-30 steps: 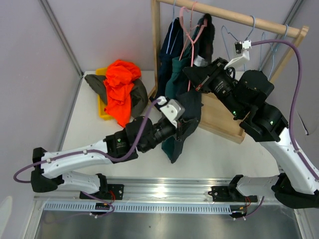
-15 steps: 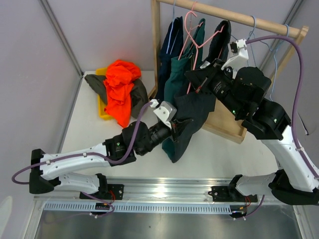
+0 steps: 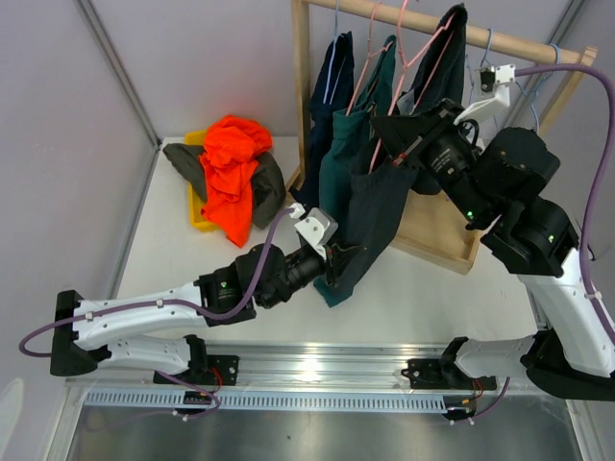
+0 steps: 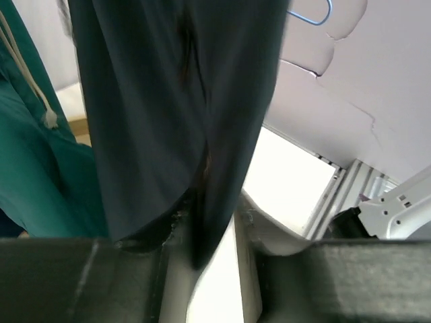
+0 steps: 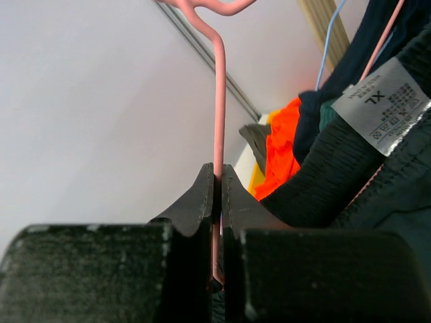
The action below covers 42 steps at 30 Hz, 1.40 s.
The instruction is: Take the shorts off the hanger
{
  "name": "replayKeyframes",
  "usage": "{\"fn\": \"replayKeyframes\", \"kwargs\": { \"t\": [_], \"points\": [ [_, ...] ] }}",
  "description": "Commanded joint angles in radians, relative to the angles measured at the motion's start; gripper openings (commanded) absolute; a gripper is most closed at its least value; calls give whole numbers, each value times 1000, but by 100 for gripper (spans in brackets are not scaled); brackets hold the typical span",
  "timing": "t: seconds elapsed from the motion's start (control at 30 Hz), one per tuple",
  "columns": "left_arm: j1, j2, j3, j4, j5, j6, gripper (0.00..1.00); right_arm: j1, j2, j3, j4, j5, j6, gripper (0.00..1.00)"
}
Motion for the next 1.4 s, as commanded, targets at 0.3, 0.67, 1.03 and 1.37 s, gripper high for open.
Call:
{"fn": "replayKeyframes", "kwargs": {
  "t": [0.3,0.67,1.03,1.37],
  "points": [
    [-12,-3,-45,117,-54,22,0,-6,-71,27,160,48,-34,0],
    [-158,-93,-355,189,-178,-119,0,-62,177,589,40,57,-169,0],
    [-92,37,-120,90,-207,-32,0,-59,-45,168,120,-77,122,0],
    [288,426,485,-102,17,26,0,1,-182,-135,293,-320,515,0]
  ]
}}
